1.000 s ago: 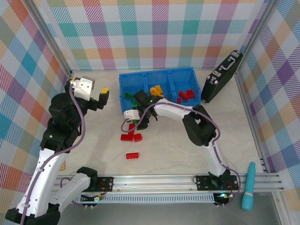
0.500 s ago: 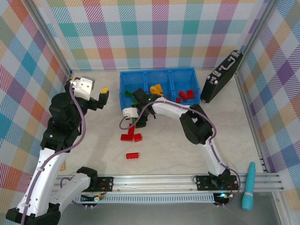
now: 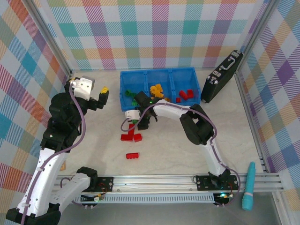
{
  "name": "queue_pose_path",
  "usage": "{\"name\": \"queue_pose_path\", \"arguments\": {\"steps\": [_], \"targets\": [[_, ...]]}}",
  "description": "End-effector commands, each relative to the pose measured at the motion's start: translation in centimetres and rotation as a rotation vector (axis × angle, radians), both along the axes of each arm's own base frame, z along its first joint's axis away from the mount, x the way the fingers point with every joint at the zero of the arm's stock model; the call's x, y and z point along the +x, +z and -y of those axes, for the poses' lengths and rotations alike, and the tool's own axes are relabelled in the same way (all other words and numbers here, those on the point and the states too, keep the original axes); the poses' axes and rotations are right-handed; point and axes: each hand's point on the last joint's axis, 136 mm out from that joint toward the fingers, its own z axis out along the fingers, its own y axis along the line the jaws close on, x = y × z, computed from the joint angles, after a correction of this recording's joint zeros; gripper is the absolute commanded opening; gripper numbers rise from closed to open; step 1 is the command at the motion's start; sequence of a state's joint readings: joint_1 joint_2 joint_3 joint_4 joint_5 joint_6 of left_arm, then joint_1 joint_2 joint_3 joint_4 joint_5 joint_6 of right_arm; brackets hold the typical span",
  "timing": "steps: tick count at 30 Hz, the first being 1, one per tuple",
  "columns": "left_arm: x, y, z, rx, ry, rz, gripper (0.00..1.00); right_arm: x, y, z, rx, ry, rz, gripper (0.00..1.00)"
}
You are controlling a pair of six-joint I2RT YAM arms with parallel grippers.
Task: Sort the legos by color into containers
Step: Pick up the lego from the center of the table.
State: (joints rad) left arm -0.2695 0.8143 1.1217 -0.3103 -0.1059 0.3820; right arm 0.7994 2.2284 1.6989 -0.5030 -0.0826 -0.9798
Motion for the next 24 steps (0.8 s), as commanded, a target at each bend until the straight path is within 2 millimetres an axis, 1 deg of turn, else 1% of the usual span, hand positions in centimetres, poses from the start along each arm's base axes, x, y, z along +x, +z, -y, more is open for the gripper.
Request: {"name": "queue_pose_path", "arguments": {"steps": [1, 3, 8, 15, 19, 22, 24], "targets": [[-0.3, 1.0, -0.6, -0.008, 0.017, 0.037, 1.00, -0.1, -1.1, 0.5, -0.050, -0.034, -0.048, 0.83], [-0.4, 1.1, -0.5, -0.009, 0.013, 0.040, 1.00, -0.2, -1.2, 0.4, -0.053, -0.035, -0.066, 0.82], [-0.4, 1.2, -0.6, -0.009, 0.013, 0.043, 1.00, -0.9, -1.8, 0.5, -0.084, -0.049, -0.109, 0.69], [-0.7, 1.2, -0.5, -0.014, 0.005, 0.047, 1.00, -2.6, -2.6, 1.4, -0.124, -0.070, -0.136, 0.60], [-1.0, 1.4, -0.5, -0.018, 0.002, 0.054, 1.00, -3.5, -2.4, 2.2, -0.138, -0.102, -0.157, 0.45], [-1.2, 1.5, -0.5, -0.020, 0.002, 0.060, 1.00, -3.7, -2.1, 2.8, -0.144, -0.147, -0.146, 0.38], [-1.3, 1.7, -0.5, -0.023, 0.000, 0.064, 1.00, -3.5, -1.5, 3.1, -0.135, -0.181, -0.127, 0.33]]}}
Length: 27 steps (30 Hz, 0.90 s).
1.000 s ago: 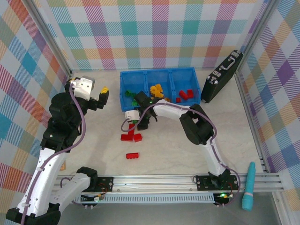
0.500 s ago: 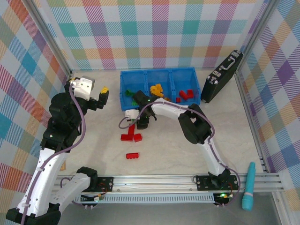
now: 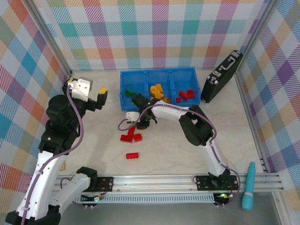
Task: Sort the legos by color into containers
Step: Pick up the lego from the center of the table, then place the lego in the container.
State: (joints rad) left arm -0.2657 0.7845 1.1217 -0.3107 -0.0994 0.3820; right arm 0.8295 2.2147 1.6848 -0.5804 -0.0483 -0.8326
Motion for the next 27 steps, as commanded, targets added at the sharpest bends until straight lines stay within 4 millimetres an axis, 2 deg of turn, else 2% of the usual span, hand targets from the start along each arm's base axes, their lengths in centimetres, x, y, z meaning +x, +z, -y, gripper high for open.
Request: {"name": "queue_pose_path", "arguments": {"steps": [1, 5, 8, 11, 14, 17, 22, 27], "targets": [[-0.5, 0.9, -0.3, -0.017, 0.000, 0.037, 1.00, -1.1, -0.3, 2.4, -0.071, -0.081, -0.024, 0.30], [-0.7, 1.0, -0.3, -0.020, -0.004, 0.042, 1.00, -0.1, 2.6, 2.3, -0.017, -0.128, 0.048, 0.26], [-0.8, 1.2, -0.3, -0.021, -0.004, 0.047, 1.00, 1.6, 5.5, 1.8, 0.041, -0.160, 0.113, 0.25], [-1.0, 1.4, -0.4, -0.022, 0.001, 0.053, 1.00, 4.4, 8.6, 0.9, 0.115, -0.197, 0.193, 0.25], [-1.0, 1.5, -0.4, -0.023, 0.002, 0.056, 1.00, 7.5, 10.6, 0.3, 0.164, -0.240, 0.264, 0.25], [-1.0, 1.6, -0.4, -0.023, -0.001, 0.058, 1.00, 10.1, 11.7, -0.5, 0.195, -0.262, 0.319, 0.25], [-1.0, 1.7, -0.5, -0.020, 0.005, 0.059, 1.00, 13.6, 12.3, -1.6, 0.205, -0.286, 0.372, 0.26], [-1.2, 1.7, -0.6, -0.019, 0.008, 0.062, 1.00, 16.3, 11.4, -2.4, 0.203, -0.303, 0.421, 0.29]]}}
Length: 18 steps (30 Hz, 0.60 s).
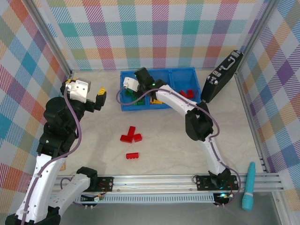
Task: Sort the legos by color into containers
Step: Place the lego in the container.
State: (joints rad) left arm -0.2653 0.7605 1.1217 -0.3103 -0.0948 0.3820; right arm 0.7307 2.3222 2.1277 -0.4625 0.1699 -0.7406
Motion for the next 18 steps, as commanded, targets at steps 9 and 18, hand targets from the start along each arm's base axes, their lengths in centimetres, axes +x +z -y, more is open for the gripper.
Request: {"name": "queue_pose_path", "arguments": {"steps": [9, 18], "targets": [[-0.1, 1.2, -0.1, -0.019, -0.004, 0.027, 1.00, 2.0, -1.0, -0.7, 0.023, -0.020, 0.028, 0.51], [0.0, 1.0, -0.1, -0.016, 0.000, 0.024, 1.00, -7.2, 3.2, 0.8, 0.056, 0.237, -0.027, 0.73]]}}
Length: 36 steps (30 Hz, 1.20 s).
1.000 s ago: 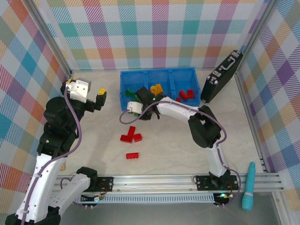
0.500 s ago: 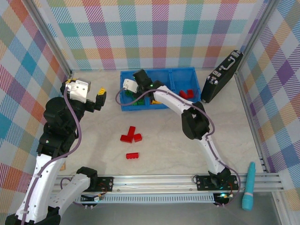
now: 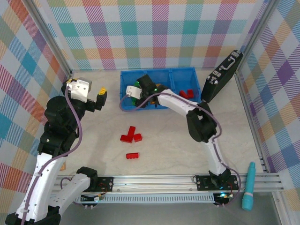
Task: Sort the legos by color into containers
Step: Place the lego in the container, then pick up the lego from the center of the table.
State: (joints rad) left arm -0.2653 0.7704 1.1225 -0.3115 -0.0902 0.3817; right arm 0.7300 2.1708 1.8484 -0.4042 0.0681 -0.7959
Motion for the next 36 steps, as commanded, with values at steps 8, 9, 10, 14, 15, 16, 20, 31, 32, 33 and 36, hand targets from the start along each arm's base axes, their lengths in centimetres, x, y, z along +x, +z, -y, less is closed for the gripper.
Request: {"name": "queue_pose_path", "arguments": {"steps": [8, 9, 10, 14, 15, 16, 20, 31, 32, 33, 36], "targets": [[-0.4, 1.3, -0.2, -0.025, -0.003, 0.041, 1.00, -14.3, 2.5, 0.6, 0.017, 0.310, -0.113, 0.81], [-0.5, 1.3, -0.2, -0.026, -0.006, 0.039, 1.00, -15.5, 1.8, 0.7, -0.002, 0.324, -0.134, 0.82], [-0.5, 1.3, -0.1, -0.028, -0.007, 0.041, 1.00, -16.8, 0.9, 0.7, -0.024, 0.344, -0.154, 0.83], [-0.8, 1.6, -0.1, -0.034, -0.012, 0.048, 1.00, -20.0, -1.5, 0.1, -0.060, 0.381, -0.221, 0.85], [-0.9, 1.6, -0.1, -0.037, -0.015, 0.050, 1.00, -20.6, -2.2, -0.1, -0.065, 0.384, -0.238, 0.85], [-1.1, 1.8, -0.1, -0.039, -0.016, 0.053, 1.00, -21.0, -2.8, -0.3, -0.067, 0.382, -0.248, 0.85], [-1.2, 1.9, 0.0, -0.045, -0.023, 0.054, 1.00, -22.0, -4.2, -1.1, -0.062, 0.381, -0.283, 0.89], [-1.3, 1.9, 0.0, -0.045, -0.024, 0.057, 1.00, -22.2, -8.0, -1.1, -0.115, 0.353, -0.348, 0.88], [-1.3, 1.9, 0.0, -0.044, -0.024, 0.056, 1.00, -22.1, -8.1, -1.1, -0.117, 0.349, -0.347, 0.88], [-1.3, 1.9, 0.0, -0.045, -0.024, 0.057, 1.00, -22.0, -8.4, -1.1, -0.121, 0.338, -0.344, 0.89], [-1.2, 1.9, 0.0, -0.044, -0.025, 0.054, 1.00, -21.7, -9.1, -0.9, -0.135, 0.321, -0.346, 0.89]]}}
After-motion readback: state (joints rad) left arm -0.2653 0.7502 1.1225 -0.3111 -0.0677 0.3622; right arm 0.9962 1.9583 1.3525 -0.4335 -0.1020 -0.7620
